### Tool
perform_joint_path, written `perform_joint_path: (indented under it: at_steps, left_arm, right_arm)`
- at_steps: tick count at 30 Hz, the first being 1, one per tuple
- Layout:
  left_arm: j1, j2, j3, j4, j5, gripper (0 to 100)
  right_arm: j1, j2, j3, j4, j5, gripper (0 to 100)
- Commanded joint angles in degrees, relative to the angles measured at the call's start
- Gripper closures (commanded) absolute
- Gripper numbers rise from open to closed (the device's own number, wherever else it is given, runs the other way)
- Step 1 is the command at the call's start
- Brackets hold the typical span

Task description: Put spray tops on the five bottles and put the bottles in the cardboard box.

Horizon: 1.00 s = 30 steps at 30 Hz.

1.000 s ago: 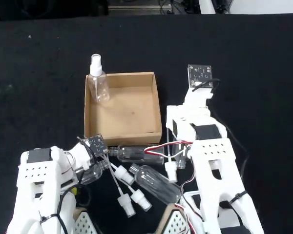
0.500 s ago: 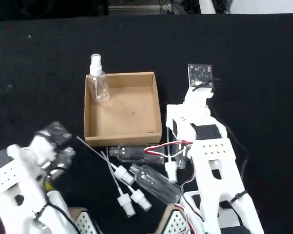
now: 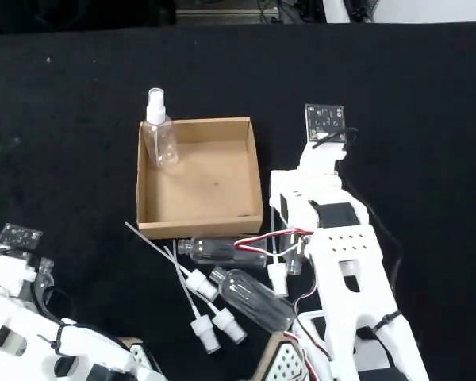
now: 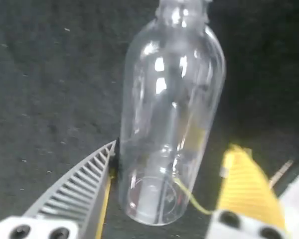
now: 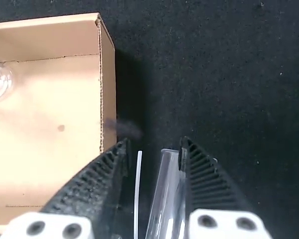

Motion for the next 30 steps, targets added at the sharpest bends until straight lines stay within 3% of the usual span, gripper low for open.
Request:
perform_joint_path:
  at_steps: [1, 6, 15, 24, 30]
  left_arm:
    - [0.4, -0.4, -4.8, 4.9, -4.1, 66]
    - [5.0, -0.3, -12.9, 11.2, -0.1, 66]
    - [12.4, -0.2, -13.1, 10.7, -0.2, 66]
    - [12.4, -0.2, -3.6, 1.2, -0.3, 66]
    - [12.4, -0.2, -1.5, 0.5, -0.3, 67]
  right_arm:
    - [-1.1, -2.3, 0.0, -1.2, 0.6, 85.0]
    - [-1.1, -2.3, 0.0, -1.2, 0.6, 85.0]
    - [-1.1, -2.3, 0.0, -1.2, 0.6, 85.0]
    - [-1.1, -2.3, 0.0, -1.2, 0.6, 85.0]
    - [-1.1, -2.3, 0.0, -1.2, 0.6, 85.0]
